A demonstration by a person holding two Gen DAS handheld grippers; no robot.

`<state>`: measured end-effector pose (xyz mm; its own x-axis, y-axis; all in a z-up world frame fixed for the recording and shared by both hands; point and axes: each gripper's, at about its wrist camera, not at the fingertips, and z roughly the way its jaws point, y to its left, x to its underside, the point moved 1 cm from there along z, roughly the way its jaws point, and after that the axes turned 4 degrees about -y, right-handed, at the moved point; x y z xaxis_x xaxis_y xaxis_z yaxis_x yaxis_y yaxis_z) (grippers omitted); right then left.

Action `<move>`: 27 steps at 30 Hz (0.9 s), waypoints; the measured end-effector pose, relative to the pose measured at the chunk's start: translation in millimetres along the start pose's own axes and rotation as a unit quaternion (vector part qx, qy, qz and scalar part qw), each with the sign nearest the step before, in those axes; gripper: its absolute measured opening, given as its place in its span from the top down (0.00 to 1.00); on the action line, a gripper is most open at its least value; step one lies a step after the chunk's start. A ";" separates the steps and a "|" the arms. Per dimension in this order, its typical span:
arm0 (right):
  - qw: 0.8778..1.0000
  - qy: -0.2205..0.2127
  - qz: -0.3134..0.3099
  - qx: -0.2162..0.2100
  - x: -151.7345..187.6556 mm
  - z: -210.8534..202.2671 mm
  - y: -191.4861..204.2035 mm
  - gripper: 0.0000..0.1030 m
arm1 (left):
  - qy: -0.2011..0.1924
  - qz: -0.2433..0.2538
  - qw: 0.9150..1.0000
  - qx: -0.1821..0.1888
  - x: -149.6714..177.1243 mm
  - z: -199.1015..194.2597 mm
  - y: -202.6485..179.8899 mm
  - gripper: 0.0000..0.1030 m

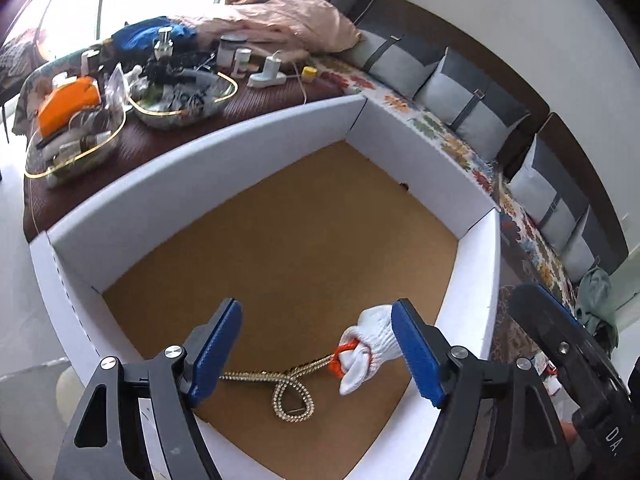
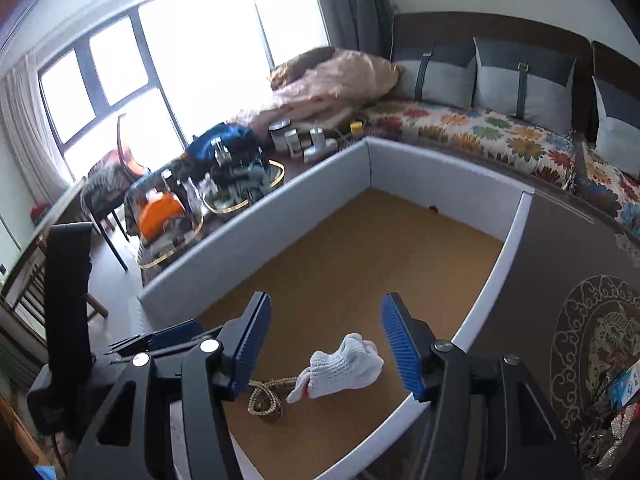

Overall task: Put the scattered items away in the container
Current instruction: 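Open both tools to drop the clip and glove into the box, then bring both open tools back over the table pile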

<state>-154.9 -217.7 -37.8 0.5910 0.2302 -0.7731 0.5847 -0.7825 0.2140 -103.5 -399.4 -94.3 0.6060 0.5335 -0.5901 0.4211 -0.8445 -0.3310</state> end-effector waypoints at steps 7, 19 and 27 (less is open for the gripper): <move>0.998 -0.053 0.009 0.045 34.9 -58.3 -39.5 0.43 | -0.031 0.055 0.998 0.012 31.4 -37.1 -53.6 0.26; 0.954 -0.058 0.140 0.257 211.0 -212.4 -210.1 0.43 | 0.042 0.263 0.954 0.135 224.1 -48.6 -257.1 0.14; 0.925 -0.046 0.218 0.308 271.5 -263.2 -272.8 0.43 | 0.098 0.345 0.926 0.117 313.1 0.9 -316.6 0.14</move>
<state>-7.7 210.6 -148.9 0.6293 -0.2125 -0.7476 -0.1412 -0.9772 0.1589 -47.8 35.0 -175.0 0.7965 -0.1579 -0.5837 -0.2555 -0.9628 -0.0883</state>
